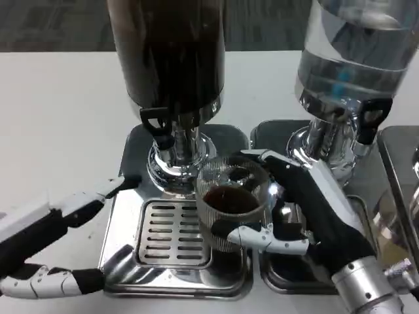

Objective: Grasp the cup under the faucet to collect the drink, then remove the cup.

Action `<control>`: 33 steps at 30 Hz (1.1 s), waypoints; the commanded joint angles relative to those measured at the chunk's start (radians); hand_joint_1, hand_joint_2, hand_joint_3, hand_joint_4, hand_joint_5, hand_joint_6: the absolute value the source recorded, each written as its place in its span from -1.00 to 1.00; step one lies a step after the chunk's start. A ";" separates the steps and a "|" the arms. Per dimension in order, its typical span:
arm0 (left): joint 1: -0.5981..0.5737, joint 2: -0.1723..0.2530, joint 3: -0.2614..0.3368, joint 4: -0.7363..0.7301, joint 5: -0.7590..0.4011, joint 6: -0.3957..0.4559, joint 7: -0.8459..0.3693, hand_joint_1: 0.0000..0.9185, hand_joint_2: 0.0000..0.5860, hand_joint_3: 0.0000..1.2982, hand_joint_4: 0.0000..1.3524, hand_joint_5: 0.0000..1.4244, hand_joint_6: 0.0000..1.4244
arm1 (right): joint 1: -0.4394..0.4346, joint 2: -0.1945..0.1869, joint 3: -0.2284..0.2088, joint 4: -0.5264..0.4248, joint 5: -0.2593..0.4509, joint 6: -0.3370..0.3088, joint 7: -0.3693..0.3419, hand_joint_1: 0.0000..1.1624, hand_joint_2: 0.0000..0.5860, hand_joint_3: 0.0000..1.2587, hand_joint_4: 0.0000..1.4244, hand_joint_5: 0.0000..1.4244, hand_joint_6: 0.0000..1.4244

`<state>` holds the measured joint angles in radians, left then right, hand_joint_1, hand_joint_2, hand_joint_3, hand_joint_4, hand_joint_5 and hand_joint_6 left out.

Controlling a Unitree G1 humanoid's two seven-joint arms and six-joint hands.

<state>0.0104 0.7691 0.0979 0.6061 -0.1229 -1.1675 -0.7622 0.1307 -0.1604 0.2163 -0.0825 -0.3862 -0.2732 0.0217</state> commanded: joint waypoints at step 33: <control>0.251 0.061 0.031 -0.269 -0.068 -0.018 0.048 -1.00 -0.76 -0.94 -1.00 -1.00 -0.94 | 0.150 -0.017 -0.016 -0.254 0.065 0.043 0.079 0.42 -0.09 -0.13 -0.10 0.22 0.64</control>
<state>0.2435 0.8076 0.1121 0.3530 -0.1899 -1.1941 -0.7314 0.2834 -0.1778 0.2070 -0.2886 -0.3484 -0.2211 0.1007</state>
